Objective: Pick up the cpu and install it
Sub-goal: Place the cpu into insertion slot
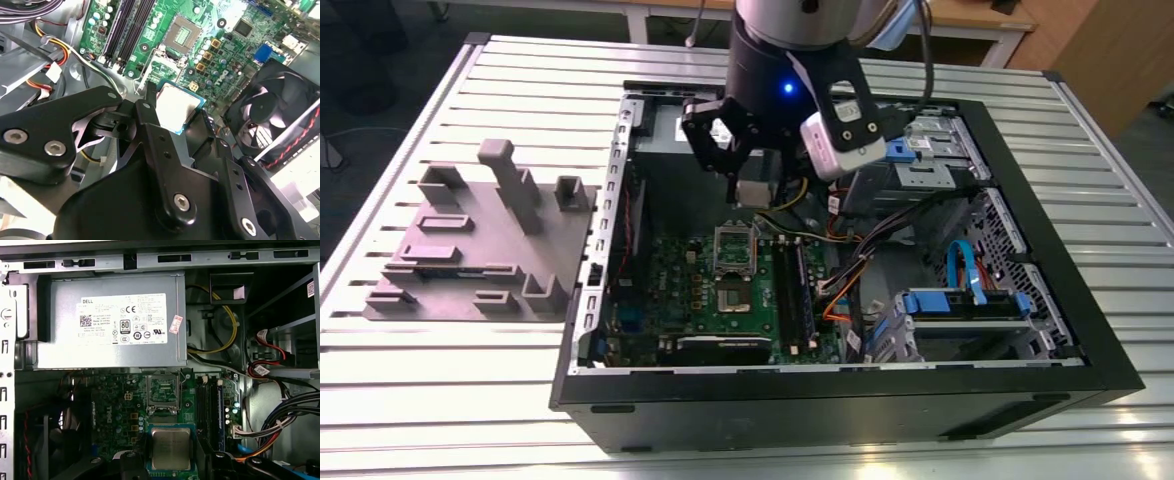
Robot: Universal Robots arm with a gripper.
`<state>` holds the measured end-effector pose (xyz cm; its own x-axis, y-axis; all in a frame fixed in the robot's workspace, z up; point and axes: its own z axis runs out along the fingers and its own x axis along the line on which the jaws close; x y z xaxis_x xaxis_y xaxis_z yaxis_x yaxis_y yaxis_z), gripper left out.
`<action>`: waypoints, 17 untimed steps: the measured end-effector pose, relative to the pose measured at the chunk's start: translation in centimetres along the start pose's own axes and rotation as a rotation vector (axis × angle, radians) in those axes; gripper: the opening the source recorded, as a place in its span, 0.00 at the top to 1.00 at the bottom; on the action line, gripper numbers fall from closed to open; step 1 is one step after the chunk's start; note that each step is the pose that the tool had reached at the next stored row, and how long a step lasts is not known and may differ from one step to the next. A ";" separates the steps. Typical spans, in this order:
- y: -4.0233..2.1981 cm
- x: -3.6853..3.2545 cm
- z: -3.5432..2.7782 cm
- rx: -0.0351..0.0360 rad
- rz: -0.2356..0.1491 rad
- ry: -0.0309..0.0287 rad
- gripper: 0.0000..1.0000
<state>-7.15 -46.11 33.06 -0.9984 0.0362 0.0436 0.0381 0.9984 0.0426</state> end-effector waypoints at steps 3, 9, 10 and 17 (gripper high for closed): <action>-0.04 -0.02 0.54 0.0001 0.000 0.0000 0.53; -0.12 -0.06 1.30 0.0003 0.000 0.0003 0.53; -0.12 -0.06 1.30 0.0005 0.000 0.0004 0.53; -0.20 -0.07 1.71 0.0018 -0.027 0.0047 0.53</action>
<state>-7.16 -46.25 31.35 -0.9988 0.0089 0.0472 0.0108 0.9991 0.0421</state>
